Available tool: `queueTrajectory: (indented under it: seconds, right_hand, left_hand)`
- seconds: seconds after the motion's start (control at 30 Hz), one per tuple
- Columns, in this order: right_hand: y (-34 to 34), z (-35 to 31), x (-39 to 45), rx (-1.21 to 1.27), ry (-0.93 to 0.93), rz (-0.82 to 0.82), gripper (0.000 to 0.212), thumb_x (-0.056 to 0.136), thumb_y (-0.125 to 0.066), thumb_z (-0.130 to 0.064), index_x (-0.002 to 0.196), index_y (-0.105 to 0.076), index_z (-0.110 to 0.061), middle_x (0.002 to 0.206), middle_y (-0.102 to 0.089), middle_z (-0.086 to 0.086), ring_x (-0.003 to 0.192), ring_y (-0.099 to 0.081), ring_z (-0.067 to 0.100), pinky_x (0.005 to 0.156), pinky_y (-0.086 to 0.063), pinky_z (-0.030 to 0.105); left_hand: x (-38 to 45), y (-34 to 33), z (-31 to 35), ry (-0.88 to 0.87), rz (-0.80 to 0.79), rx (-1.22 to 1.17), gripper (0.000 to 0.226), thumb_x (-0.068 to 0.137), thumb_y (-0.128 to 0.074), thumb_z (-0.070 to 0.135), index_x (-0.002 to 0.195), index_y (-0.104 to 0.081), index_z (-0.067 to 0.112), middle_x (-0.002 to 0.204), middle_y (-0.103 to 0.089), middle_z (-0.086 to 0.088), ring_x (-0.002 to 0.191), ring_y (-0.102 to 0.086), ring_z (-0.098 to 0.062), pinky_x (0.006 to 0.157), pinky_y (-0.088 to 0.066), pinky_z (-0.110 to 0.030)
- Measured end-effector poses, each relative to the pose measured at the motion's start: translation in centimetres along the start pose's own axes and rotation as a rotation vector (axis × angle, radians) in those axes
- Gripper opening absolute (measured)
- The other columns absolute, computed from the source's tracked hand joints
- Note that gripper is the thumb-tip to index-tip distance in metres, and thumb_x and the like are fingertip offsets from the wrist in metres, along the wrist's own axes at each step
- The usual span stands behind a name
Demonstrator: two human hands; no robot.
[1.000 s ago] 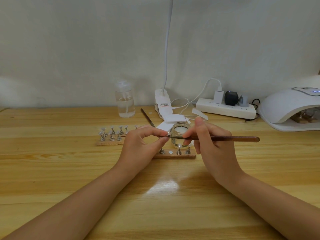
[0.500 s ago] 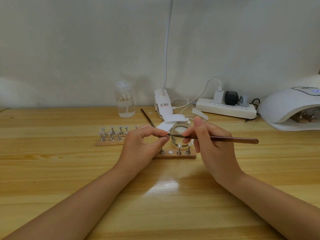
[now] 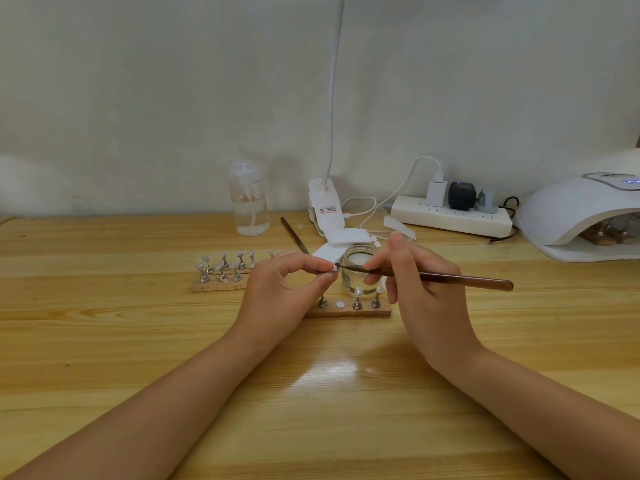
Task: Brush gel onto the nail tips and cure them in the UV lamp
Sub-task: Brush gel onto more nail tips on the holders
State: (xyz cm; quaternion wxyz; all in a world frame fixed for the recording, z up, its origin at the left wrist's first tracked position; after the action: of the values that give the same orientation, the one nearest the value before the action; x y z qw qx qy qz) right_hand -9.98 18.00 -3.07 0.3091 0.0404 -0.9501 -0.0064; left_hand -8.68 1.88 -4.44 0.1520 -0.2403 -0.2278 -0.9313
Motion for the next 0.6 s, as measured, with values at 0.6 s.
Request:
queueTrajectory:
  seconds: [0.6]
  right_hand:
    - [-0.41, -0.16, -0.25, 0.047, -0.016, -0.028, 0.037, 0.084, -0.042, -0.038, 0.068, -0.066, -0.016, 0.06, -0.065, -0.003, 0.05, -0.055, -0.001, 0.055, -0.041, 0.009]
  left_hand:
    - [0.11, 0.06, -0.24, 0.02, 0.005, 0.01, 0.022, 0.073, -0.074, 0.014, 0.072, -0.066, 0.035, 0.074, -0.066, 0.017, 0.08, -0.059, 0.007, 0.076, -0.043, -0.007]
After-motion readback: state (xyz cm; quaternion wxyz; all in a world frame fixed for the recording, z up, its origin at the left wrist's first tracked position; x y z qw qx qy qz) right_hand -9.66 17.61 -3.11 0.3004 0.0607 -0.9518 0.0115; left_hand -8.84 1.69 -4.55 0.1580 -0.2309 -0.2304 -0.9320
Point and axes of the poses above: each hand's wrist, its own x-axis towards the middle knuckle, its own y-axis out of the back of the hand, z = x × y, the point moved 8 cm from there along x, towards the middle knuckle
